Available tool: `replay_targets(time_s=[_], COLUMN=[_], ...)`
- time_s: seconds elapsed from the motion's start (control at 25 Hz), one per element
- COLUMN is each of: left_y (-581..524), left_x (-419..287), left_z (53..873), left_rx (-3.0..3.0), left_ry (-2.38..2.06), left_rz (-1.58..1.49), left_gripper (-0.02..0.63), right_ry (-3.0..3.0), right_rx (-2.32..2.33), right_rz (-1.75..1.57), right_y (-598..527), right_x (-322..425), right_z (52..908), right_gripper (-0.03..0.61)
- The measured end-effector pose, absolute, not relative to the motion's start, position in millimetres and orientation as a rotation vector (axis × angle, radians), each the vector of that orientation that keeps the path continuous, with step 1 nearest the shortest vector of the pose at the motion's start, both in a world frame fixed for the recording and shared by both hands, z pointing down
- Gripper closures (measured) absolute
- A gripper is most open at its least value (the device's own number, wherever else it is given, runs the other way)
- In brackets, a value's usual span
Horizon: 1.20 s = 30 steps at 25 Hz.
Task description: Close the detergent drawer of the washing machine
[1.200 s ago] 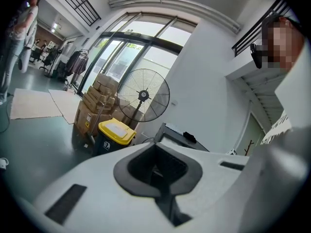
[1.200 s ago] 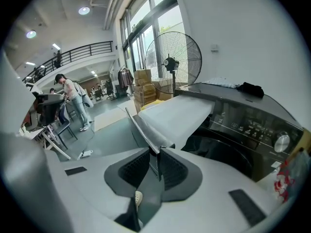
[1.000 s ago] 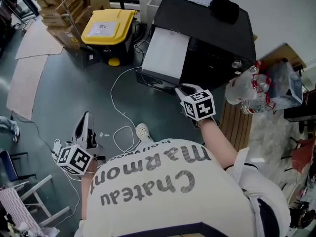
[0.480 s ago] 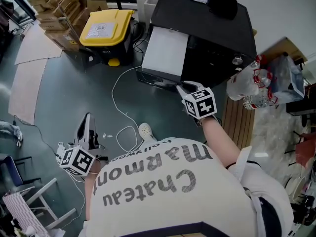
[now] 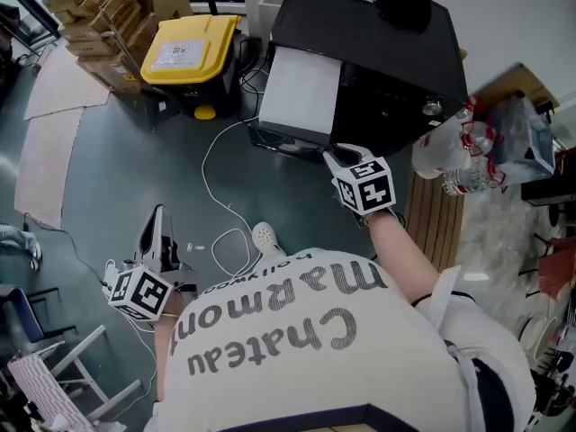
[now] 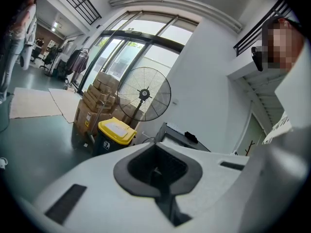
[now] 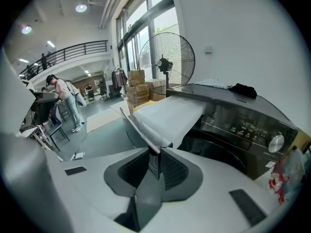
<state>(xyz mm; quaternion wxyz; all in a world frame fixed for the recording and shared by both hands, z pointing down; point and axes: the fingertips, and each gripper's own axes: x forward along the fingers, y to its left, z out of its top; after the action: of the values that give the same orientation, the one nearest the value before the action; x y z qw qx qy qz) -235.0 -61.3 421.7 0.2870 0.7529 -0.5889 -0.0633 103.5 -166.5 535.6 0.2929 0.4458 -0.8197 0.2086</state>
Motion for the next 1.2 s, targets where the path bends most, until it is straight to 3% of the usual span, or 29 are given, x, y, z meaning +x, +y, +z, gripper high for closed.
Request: replay_targets(time_s=[1.2], left_y=[-142.6], left_x=[-260.0], left_z=[410.7], left_rx=[2.087], left_ry=[-1.485], left_rz=[-0.176], left_gripper=[0.606], right_ry=[-2.059], right_rx=[1.433], right_rz=[0.518], right_y=[-216.4], right_x=[117.5], right_z=[522.6], right_gripper=[0.485])
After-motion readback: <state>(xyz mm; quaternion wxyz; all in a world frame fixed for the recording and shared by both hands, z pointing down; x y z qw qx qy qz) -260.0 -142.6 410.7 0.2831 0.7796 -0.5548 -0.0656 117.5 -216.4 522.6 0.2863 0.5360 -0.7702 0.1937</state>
